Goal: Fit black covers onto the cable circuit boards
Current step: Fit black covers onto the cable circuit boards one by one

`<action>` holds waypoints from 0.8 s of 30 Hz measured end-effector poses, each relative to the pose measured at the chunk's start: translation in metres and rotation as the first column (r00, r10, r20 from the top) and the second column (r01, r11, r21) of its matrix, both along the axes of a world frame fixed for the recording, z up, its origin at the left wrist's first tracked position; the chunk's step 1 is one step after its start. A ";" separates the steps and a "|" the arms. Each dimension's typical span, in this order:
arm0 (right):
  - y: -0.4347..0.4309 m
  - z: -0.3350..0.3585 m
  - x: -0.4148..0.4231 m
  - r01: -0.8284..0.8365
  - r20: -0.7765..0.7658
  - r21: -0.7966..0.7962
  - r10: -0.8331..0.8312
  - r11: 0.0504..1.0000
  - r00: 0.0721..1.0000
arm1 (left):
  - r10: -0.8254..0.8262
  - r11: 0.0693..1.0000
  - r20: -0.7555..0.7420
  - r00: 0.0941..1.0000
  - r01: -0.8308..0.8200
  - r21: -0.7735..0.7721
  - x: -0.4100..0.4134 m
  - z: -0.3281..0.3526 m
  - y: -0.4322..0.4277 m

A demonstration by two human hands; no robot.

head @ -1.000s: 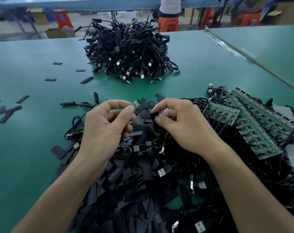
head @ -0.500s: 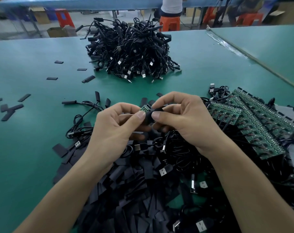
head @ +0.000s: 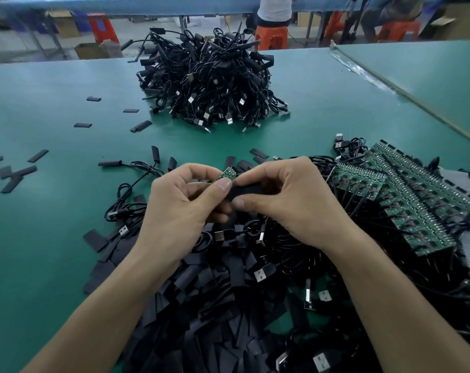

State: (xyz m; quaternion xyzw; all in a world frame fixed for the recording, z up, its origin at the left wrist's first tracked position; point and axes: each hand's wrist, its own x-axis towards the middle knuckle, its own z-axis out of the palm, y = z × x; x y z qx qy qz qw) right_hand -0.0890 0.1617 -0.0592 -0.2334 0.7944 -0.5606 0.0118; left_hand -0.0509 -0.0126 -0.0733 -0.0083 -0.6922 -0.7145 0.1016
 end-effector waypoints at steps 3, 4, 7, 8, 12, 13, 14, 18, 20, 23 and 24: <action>0.000 -0.001 -0.001 -0.009 -0.011 0.002 0.009 1.000 1.000 | -0.013 1.000 0.015 1.000 0.013 0.012 0.000 0.001 0.001; 0.000 -0.001 -0.001 -0.014 -0.015 -0.003 0.013 1.000 1.000 | -0.020 1.000 0.018 1.000 0.019 0.010 0.000 0.001 0.000; 0.001 -0.001 0.000 -0.029 -0.016 -0.002 0.029 1.000 0.999 | -0.035 0.999 0.019 0.999 0.035 -0.004 0.000 0.000 0.000; 0.001 -0.001 0.000 -0.028 -0.017 0.010 0.028 1.000 0.999 | -0.027 0.999 0.018 0.999 0.028 -0.026 0.000 -0.001 -0.001; -0.002 -0.006 0.000 0.109 -0.102 0.223 -0.088 0.969 0.991 | 0.051 0.970 0.023 0.998 -0.044 -0.239 -0.001 -0.005 -0.006; -0.003 -0.008 -0.001 0.143 -0.124 0.353 -0.106 0.925 0.987 | 0.061 0.955 0.026 0.998 -0.051 -0.292 0.000 -0.006 -0.007; -0.005 -0.010 -0.001 0.157 -0.136 0.488 -0.103 0.859 0.985 | 0.065 0.944 0.030 0.997 -0.051 -0.327 0.000 -0.007 -0.008; -0.011 -0.011 0.007 0.153 -0.140 0.740 -0.073 0.654 0.987 | 0.080 0.935 0.027 0.996 -0.066 -0.348 0.001 -0.006 -0.007; -0.012 -0.012 0.009 0.133 -0.129 0.769 -0.052 0.625 0.990 | 0.102 0.945 0.014 0.995 -0.092 -0.315 0.000 -0.005 -0.006; -0.011 -0.011 0.009 0.118 -0.108 0.729 -0.057 0.674 0.992 | 0.120 0.954 0.010 0.993 -0.112 -0.279 0.000 -0.004 -0.005; -0.011 -0.011 0.009 0.128 -0.114 0.703 -0.066 0.699 0.991 | 0.120 0.956 0.011 0.993 -0.112 -0.273 0.000 -0.004 -0.004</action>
